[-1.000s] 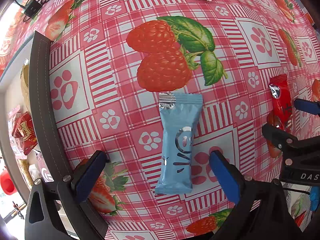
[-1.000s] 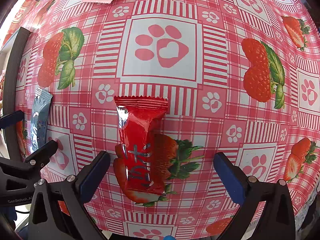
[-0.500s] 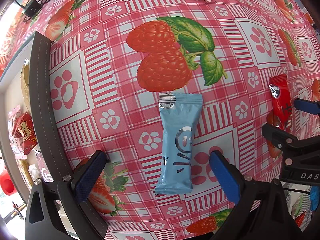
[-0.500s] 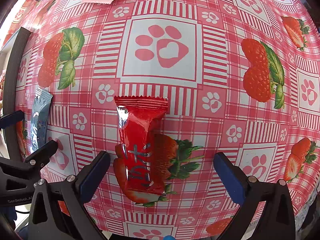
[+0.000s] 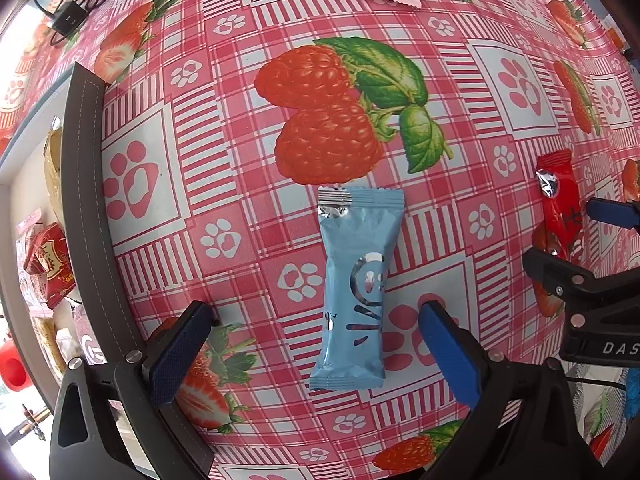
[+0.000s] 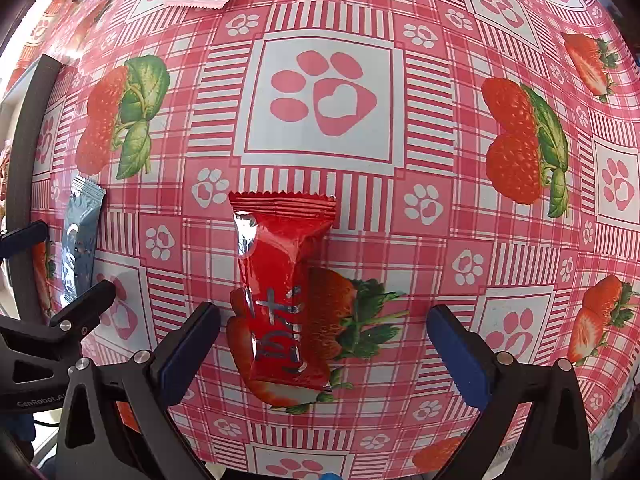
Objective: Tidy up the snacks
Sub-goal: 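Grasp the red candy bar with the right gripper while the left approaches the blue bar, then grasp the blue wrapped bar with the left gripper while the right holds the red bar, then carry the blue bar and red bar into the white tray and release both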
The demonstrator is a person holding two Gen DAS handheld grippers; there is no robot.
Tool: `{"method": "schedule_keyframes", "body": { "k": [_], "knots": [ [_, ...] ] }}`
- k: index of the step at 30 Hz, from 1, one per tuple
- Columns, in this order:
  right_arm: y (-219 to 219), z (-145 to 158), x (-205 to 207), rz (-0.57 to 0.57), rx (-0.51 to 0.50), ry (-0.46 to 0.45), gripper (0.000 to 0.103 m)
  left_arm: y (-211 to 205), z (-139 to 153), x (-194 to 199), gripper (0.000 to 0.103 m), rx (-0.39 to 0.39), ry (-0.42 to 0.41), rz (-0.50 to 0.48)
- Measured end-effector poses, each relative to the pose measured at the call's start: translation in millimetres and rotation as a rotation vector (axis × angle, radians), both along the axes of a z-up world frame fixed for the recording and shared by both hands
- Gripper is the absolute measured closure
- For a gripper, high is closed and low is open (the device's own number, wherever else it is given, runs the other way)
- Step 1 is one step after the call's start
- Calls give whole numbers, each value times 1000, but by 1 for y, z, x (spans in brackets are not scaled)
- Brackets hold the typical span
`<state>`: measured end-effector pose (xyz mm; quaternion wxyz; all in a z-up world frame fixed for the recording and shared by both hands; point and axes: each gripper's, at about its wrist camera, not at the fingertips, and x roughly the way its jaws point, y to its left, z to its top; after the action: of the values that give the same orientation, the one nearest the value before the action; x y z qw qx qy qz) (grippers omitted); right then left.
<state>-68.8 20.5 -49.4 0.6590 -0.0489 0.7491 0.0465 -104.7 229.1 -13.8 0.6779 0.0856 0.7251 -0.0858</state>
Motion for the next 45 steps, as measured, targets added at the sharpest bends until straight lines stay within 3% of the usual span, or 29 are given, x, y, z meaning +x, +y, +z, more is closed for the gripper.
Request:
{"method": "schedule_keyframes", "body": {
  "k": [4,7,9,10,12,13,14,17,26,32,45],
  "knots": [
    [0,-4,8,-13,-5,54,0,-3,0,5,2,10,34,-5],
    [1,3,11,-21,-5,42,10,-9,8,7,15,9,22,-39],
    [4,11,12,-9,-3,24,30,-15,14,7,30,0,4,-69],
    [6,14,13,1,-6,17,37,-18,17,8,42,-6,-3,-82],
    [10,20,15,16,-10,7,66,-25,21,10,65,-18,-13,-106],
    [12,23,16,21,-12,1,73,-28,22,12,77,-23,-12,-115],
    [13,25,18,22,-11,-1,80,-30,23,14,78,-29,-7,-118],
    [13,29,22,-14,37,5,81,-30,27,20,78,-75,7,-91],
    [21,61,38,-63,164,-10,81,-12,61,37,78,-124,-65,-24],
    [42,84,47,-38,188,-29,81,1,83,48,78,-129,-122,11],
    [128,120,65,87,245,-64,81,68,102,13,78,-143,-214,148]
  ]
}}
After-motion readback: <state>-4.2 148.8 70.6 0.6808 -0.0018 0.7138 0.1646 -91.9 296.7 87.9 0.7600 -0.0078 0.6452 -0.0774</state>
